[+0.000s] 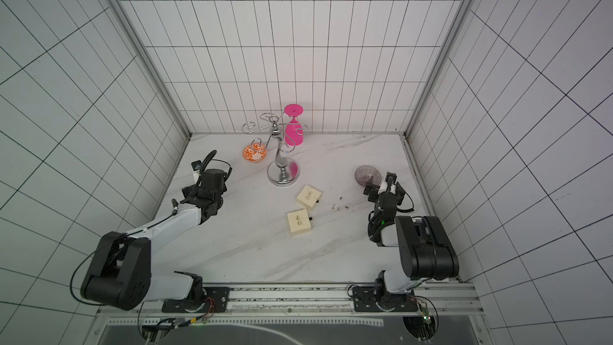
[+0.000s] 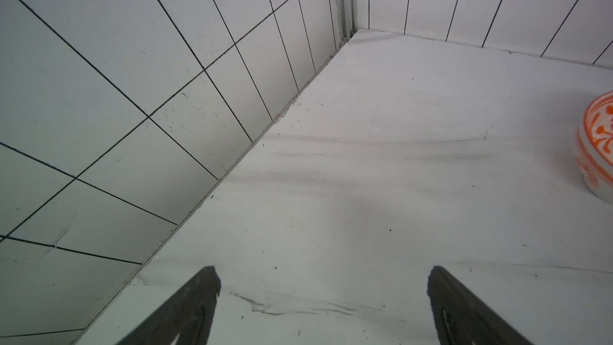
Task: Take out the earrings from the drawer-style jewelry box
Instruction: Reset both arms
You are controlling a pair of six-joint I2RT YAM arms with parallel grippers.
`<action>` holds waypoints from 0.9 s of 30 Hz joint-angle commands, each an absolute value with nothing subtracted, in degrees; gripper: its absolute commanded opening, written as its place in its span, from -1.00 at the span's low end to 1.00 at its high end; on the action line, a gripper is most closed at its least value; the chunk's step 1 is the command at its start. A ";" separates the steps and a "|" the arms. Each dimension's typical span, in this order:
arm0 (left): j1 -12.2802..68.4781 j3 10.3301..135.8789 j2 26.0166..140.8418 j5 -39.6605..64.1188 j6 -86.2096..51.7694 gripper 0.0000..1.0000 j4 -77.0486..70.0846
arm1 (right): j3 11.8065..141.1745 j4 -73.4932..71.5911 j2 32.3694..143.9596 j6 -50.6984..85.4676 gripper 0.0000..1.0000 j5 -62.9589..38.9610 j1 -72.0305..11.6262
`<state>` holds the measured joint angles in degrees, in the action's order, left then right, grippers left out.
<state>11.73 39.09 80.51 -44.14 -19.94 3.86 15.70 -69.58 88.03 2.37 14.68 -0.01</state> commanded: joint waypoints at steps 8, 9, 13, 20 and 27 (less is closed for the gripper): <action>11.74 37.49 87.41 -47.72 -16.54 0.95 -11.92 | 13.71 -72.60 87.98 1.32 0.99 13.61 0.20; 11.78 36.15 87.21 -46.38 -14.60 0.95 -16.48 | 13.71 -72.59 87.99 1.32 0.99 13.62 0.24; 11.11 34.23 87.89 -41.88 -10.62 0.95 -25.33 | 13.71 -72.67 87.98 1.32 0.99 13.62 0.19; 10.55 33.81 87.56 -39.84 -9.93 0.96 -25.95 | 13.71 -72.77 87.98 1.32 0.99 13.62 0.18; 8.28 35.83 89.81 -40.32 -9.69 0.95 -25.83 | 13.62 -72.77 87.98 1.32 0.99 13.62 0.23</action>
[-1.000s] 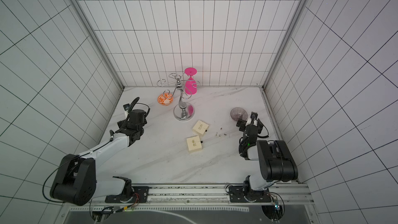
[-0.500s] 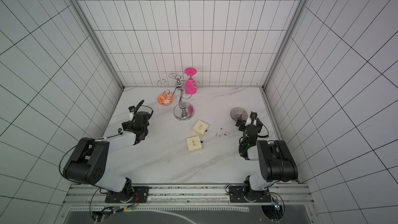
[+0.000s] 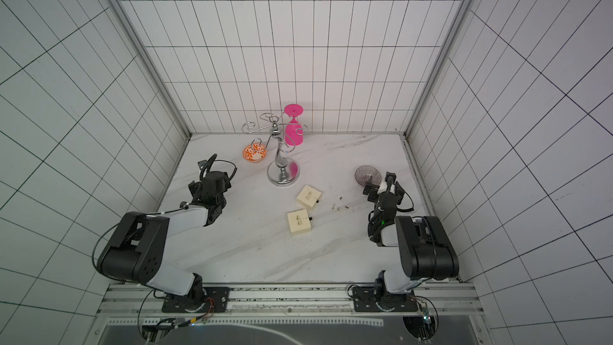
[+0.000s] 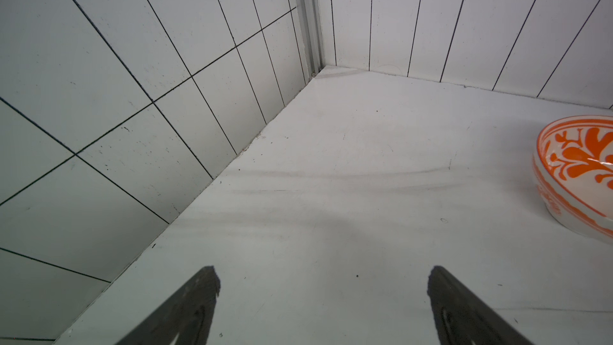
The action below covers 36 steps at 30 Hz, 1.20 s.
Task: Take out the earrings from the drawer-style jewelry box
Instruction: Reset both arms
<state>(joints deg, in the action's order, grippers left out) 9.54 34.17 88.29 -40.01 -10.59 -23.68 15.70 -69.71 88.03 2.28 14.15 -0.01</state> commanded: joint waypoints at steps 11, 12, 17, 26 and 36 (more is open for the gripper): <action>10.21 21.38 85.69 -32.70 -2.08 0.95 -51.76 | 13.66 -72.77 87.98 1.32 0.99 13.62 0.25; 10.53 18.35 85.58 -30.75 -0.68 0.95 -57.58 | 13.71 -72.73 87.96 1.32 0.99 13.62 0.22; 11.97 15.78 89.66 -26.01 3.83 0.95 -65.44 | 13.62 -72.77 88.03 1.32 0.99 13.62 0.25; 9.53 20.22 89.66 -23.46 1.45 0.95 -56.86 | 13.62 -72.86 88.01 1.32 0.99 13.62 0.19; 9.54 19.91 89.65 -23.55 1.40 0.95 -57.30 | 13.62 -72.86 88.07 1.32 0.99 13.62 0.18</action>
